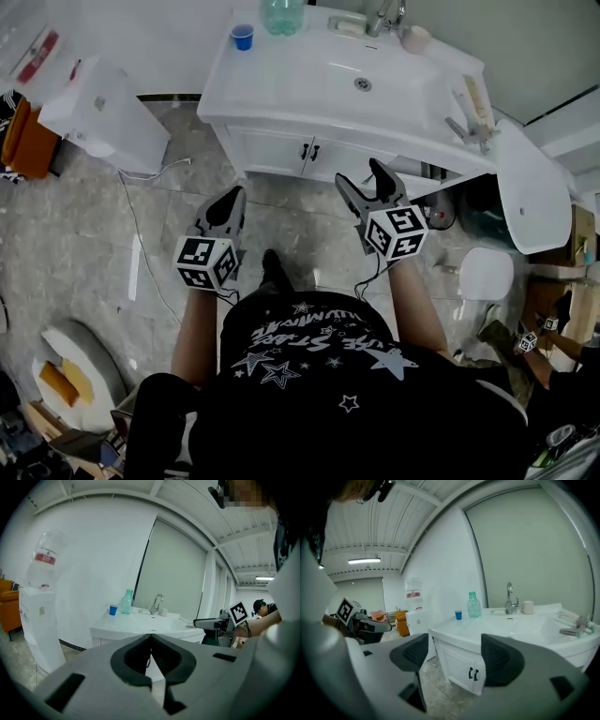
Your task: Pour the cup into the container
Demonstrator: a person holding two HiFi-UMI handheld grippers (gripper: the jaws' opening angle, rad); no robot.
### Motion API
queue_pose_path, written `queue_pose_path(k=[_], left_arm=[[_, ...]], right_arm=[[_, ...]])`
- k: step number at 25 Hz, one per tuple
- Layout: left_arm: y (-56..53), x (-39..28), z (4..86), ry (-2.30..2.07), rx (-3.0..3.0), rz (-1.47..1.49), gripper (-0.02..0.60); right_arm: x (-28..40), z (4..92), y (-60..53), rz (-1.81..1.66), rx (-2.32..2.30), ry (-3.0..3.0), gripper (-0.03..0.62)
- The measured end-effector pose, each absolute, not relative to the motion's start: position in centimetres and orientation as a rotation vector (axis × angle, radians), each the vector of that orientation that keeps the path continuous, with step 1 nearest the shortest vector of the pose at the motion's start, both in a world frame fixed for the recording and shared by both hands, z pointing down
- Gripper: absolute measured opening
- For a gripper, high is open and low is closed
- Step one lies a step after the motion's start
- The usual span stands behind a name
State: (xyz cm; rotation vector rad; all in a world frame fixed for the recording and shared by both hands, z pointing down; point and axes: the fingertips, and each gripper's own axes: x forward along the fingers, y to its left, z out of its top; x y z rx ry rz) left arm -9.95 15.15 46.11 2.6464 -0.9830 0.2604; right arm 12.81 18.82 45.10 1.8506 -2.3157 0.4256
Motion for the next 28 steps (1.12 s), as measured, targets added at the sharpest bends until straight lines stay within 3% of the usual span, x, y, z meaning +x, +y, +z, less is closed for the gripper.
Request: queue_pose_path(k=[9, 28], left_arm=[[7.7, -14.6, 45.9, -0.979, 2.653, 0.231, 0.009], [-2.8, -18.4, 47.1, -1.181, 2.554, 0.218, 0.009]], right_arm=[[9.0, 43.4, 10.7, 0.392, 1.883, -2.312, 0.379], [6.7, 44.2, -5.2, 0.334, 1.65, -2.423, 0.379]])
